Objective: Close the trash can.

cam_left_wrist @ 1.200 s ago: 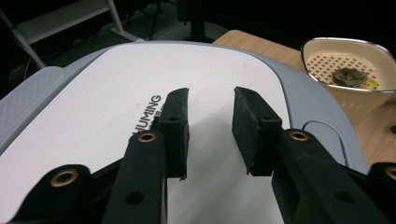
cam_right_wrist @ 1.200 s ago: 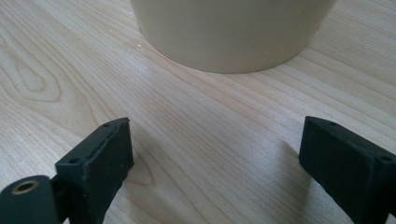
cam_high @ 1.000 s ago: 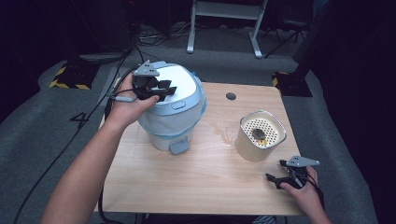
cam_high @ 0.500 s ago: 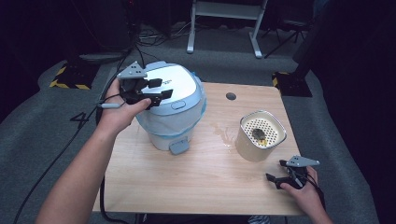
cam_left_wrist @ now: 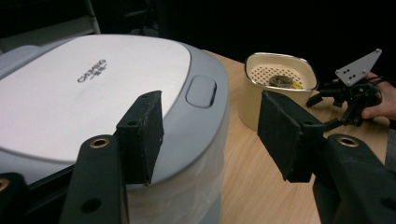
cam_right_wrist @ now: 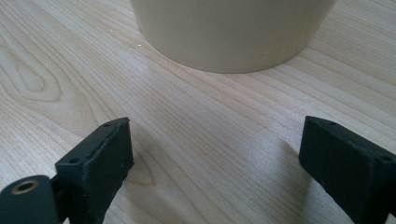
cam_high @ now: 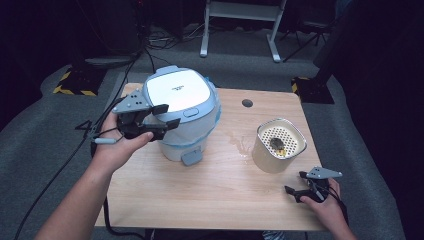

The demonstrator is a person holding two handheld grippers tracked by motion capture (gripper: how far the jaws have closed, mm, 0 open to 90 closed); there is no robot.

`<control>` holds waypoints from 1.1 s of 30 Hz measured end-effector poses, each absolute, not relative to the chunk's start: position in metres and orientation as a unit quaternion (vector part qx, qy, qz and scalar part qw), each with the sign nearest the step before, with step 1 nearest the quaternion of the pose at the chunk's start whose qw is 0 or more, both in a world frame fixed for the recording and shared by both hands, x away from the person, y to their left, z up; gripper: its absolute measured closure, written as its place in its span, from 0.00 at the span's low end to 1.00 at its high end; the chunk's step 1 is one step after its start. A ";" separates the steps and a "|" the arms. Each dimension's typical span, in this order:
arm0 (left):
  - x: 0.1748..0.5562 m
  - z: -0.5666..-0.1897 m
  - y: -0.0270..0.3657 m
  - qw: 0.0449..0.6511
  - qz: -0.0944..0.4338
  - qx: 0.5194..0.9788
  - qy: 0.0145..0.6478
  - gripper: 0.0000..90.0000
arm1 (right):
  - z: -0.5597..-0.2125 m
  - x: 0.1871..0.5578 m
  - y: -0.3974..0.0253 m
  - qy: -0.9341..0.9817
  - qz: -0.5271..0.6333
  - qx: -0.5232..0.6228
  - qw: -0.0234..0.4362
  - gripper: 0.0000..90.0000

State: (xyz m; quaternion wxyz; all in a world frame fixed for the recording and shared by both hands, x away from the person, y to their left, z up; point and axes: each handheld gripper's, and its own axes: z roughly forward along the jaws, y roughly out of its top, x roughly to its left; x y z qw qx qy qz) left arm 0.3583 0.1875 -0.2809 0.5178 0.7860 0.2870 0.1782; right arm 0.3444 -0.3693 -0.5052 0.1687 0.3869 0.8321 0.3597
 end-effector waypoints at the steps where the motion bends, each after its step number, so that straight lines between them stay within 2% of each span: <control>1: 0.356 -0.283 0.188 0.515 0.178 0.788 0.287 0.46 | -0.505 0.344 -0.369 0.832 0.360 0.387 0.169 0.11; 14: 0.329 -0.329 0.205 0.507 0.162 0.794 0.294 0.45 | -0.505 0.344 -0.369 0.832 0.360 0.387 0.169 0.11; 18: 0.324 -0.348 0.209 0.498 0.167 0.799 0.295 0.42 | -0.505 0.344 -0.369 0.832 0.360 0.387 0.169 0.11; 33: 0.320 -0.412 0.227 0.480 0.153 0.789 0.352 0.39 | -0.505 0.344 -0.369 0.832 0.360 0.387 0.169 0.11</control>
